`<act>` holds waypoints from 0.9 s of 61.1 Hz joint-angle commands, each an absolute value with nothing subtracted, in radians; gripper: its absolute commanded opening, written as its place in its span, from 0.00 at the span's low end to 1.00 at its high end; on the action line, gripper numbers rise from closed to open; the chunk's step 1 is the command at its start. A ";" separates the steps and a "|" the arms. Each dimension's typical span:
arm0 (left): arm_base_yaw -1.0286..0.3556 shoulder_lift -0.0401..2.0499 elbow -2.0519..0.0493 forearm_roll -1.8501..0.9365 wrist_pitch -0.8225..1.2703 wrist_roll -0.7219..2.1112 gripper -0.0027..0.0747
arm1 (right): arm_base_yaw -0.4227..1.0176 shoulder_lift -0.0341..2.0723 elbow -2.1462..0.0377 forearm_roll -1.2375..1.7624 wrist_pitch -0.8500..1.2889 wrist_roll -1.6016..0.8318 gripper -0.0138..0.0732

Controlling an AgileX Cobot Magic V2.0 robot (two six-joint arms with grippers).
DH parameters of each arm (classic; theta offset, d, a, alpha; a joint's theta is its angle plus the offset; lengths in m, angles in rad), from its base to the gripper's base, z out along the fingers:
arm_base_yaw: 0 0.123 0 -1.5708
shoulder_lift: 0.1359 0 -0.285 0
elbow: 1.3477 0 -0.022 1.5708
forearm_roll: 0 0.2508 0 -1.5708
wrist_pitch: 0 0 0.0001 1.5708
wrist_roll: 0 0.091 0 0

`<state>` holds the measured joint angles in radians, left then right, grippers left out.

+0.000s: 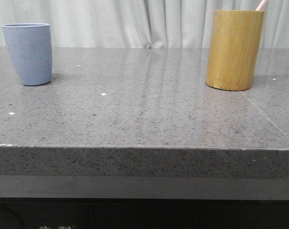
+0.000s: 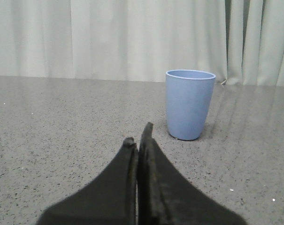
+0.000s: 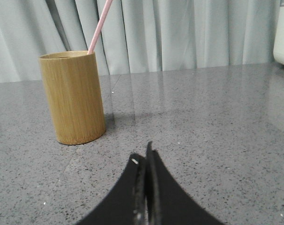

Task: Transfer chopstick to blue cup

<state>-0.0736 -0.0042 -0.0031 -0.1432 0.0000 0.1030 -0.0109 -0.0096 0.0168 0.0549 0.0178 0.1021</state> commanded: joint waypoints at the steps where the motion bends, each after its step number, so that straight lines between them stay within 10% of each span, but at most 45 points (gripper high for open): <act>1: -0.072 -0.028 -0.062 -0.198 -0.064 0.103 0.01 | -0.015 -0.032 -0.070 0.072 -0.029 0.103 0.08; 55: -0.072 0.480 -0.753 -0.216 0.501 0.105 0.01 | -0.015 0.440 -0.713 -0.067 0.502 0.077 0.08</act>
<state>-0.0736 0.4427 -0.7196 -0.2032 0.5669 0.1030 -0.0109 0.3954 -0.6790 -0.0507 0.5568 0.0893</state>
